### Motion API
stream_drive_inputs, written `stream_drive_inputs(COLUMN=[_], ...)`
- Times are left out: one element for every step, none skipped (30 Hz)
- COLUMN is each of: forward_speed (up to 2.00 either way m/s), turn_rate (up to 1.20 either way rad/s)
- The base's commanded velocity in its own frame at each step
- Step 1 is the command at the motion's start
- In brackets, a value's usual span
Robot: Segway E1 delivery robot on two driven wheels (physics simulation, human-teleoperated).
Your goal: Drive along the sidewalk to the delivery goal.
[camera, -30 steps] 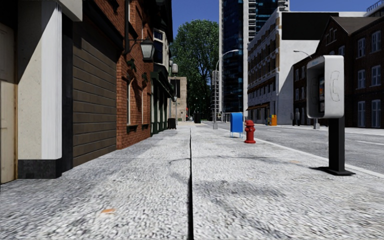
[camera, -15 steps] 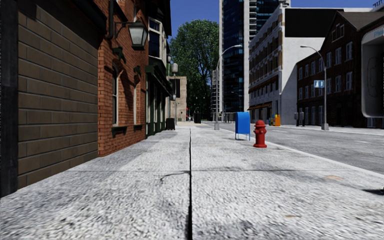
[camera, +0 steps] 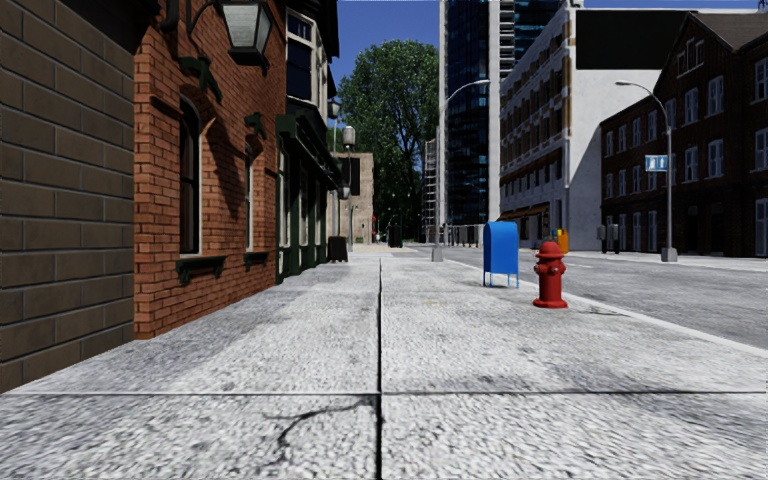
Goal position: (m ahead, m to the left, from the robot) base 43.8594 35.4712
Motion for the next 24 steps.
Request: stream_drive_inputs(forward_speed=[2.0, 2.0, 2.0, 2.0, 2.0, 2.0, 2.0, 2.0, 2.0, 2.0, 2.0, 2.0, 2.0, 2.0, 2.0, 2.0, 2.0, 2.0, 2.0, 2.0, 2.0, 2.0, 2.0, 2.0], turn_rate=[0.0, 0.0, 0.0, 0.0, 0.0, 0.0, 0.0, 0.0, 0.0, 0.0, 0.0, 0.0, 0.0, 0.0, 0.0, 0.0, 0.0, 0.0, 0.0, 0.0, 0.0, 0.0, 0.0, 0.0])
